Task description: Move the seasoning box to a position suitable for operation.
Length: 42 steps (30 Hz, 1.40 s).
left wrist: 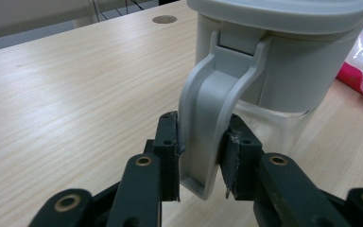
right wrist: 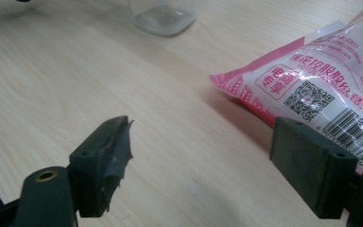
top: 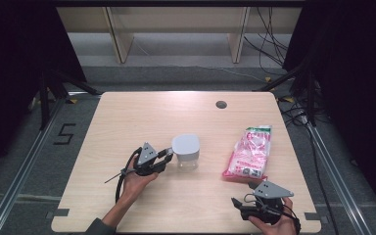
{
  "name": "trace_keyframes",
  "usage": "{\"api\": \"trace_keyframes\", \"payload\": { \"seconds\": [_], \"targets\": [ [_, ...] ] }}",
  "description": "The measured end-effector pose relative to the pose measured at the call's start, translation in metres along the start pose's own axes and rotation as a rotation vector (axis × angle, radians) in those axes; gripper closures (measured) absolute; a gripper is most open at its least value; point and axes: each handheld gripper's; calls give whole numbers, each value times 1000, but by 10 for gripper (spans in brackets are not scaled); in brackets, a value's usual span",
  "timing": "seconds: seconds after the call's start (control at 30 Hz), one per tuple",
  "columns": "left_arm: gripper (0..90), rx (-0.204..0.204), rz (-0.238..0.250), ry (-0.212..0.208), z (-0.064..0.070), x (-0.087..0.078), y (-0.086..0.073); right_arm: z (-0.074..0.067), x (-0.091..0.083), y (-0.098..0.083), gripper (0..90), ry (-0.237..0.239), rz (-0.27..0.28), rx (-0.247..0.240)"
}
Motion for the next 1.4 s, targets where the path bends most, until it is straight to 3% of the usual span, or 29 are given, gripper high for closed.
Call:
{"api": "trace_keyframes", "payload": {
  "seconds": [0.07, 0.1, 0.13, 0.17, 0.2, 0.27, 0.33, 0.37, 0.4, 0.43, 0.47, 0.67, 0.83, 1.0, 1.17, 1.23, 1.4],
  "targets": [
    [697, 4, -1, 0, 2, 1, 0, 0, 0, 0, 222, 0, 2, 0],
    [697, 4, 1, -4, 3, 1, 1, -4, -1, -1, 222, -5, -12, 36],
    [697, 0, 5, -13, 3, 2, 1, -4, -1, -1, 222, -3, -20, 42],
    [697, 1, 3, -14, 4, 3, 1, -1, 0, 0, 222, -6, -6, 7],
    [697, 2, 1, -10, 4, 3, 2, -3, -1, -1, 222, -7, -8, 29],
    [696, -5, 6, -19, 3, 4, 1, 1, 0, 0, 222, -8, 8, -14],
    [691, -23, 12, -35, 1, 4, 1, -4, -1, -1, 222, -2, -21, 45],
    [688, -23, 12, -38, 0, 5, 1, 1, 0, 0, 222, -7, 2, -12],
    [688, -16, 11, -37, 0, 5, 1, 1, 0, 0, 222, -10, 8, -20],
    [689, -20, 11, -37, 1, 5, 1, -2, 0, -1, 222, -4, -10, 25],
    [689, -21, 10, -36, 1, 5, 1, -1, 0, 0, 222, -8, -1, 6],
    [688, -25, 11, -38, 1, 7, 2, -1, 0, 0, 222, -8, -3, 10],
    [688, -39, 11, -35, 0, 9, 3, 2, 0, 0, 222, -9, 5, -19],
    [683, -44, 12, -44, -1, 9, 2, 2, 1, 0, 222, -5, 1, -5],
    [543, -46, 1, -38, -2, 4, 3, 5, 1, 0, 222, -7, 16, -14],
    [521, -29, 0, -36, -3, -1, 4, 6, 2, 0, 221, -7, 14, -13],
    [440, -37, -31, -42, -6, -12, 4, 6, 2, 0, 219, 1, 7, 3]
  ]
}}
Point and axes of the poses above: each handheld gripper's, and its own axes: x roughly forward along the jaws, y roughly out of its top, z roughly to its right, and after that the axes turned 5 degrees about x, right-handed
